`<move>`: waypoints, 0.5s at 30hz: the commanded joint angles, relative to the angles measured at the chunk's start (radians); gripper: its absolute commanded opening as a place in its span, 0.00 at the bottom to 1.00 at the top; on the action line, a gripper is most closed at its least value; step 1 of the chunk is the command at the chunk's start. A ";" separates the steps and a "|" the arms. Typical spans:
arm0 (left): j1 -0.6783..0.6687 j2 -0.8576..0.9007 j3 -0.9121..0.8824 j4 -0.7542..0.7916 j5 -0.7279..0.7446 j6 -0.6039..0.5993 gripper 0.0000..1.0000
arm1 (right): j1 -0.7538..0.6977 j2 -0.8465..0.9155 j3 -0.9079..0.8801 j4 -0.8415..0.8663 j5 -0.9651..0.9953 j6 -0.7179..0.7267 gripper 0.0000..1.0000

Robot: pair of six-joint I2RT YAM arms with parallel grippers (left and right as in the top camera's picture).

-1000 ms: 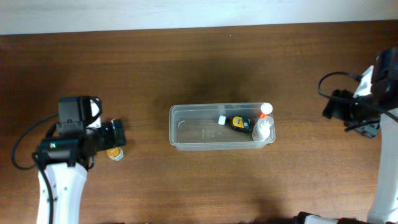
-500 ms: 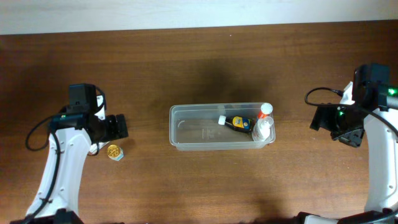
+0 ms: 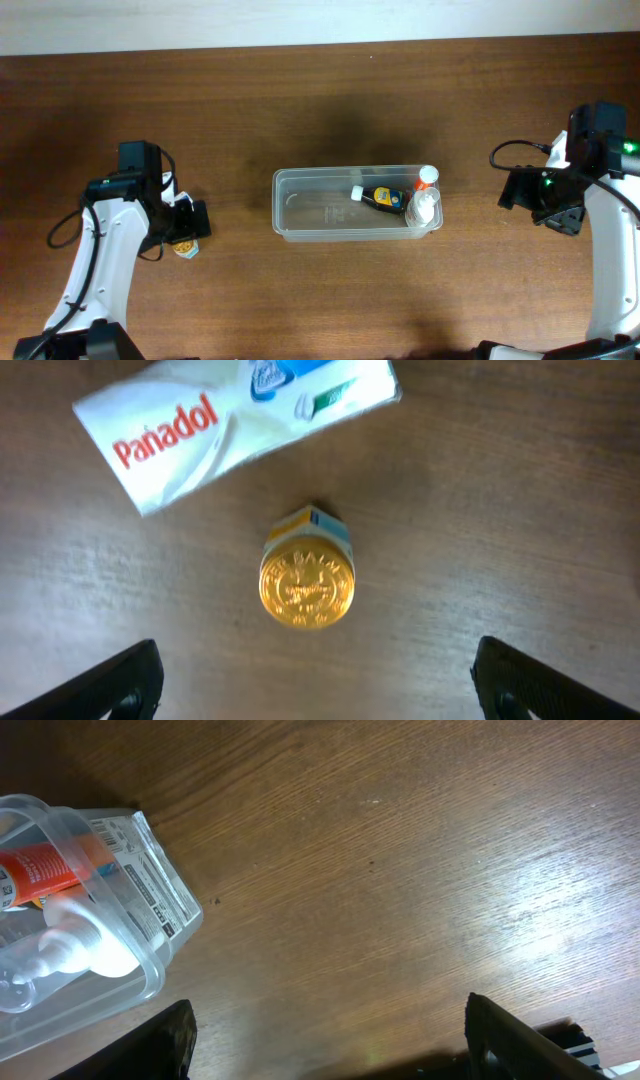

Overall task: Pack container
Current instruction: 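Grasp the gold-capped jar with the left gripper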

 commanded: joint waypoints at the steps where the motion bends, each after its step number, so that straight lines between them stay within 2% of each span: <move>1: -0.001 0.022 -0.040 0.009 0.014 -0.067 0.99 | 0.008 -0.001 -0.006 0.000 0.001 -0.008 0.77; 12: -0.001 0.174 -0.062 0.115 0.014 -0.068 0.99 | 0.008 -0.001 -0.006 -0.003 0.001 -0.012 0.77; 15: -0.001 0.196 -0.062 0.122 0.014 -0.068 0.95 | 0.008 -0.001 -0.006 -0.003 0.001 -0.015 0.77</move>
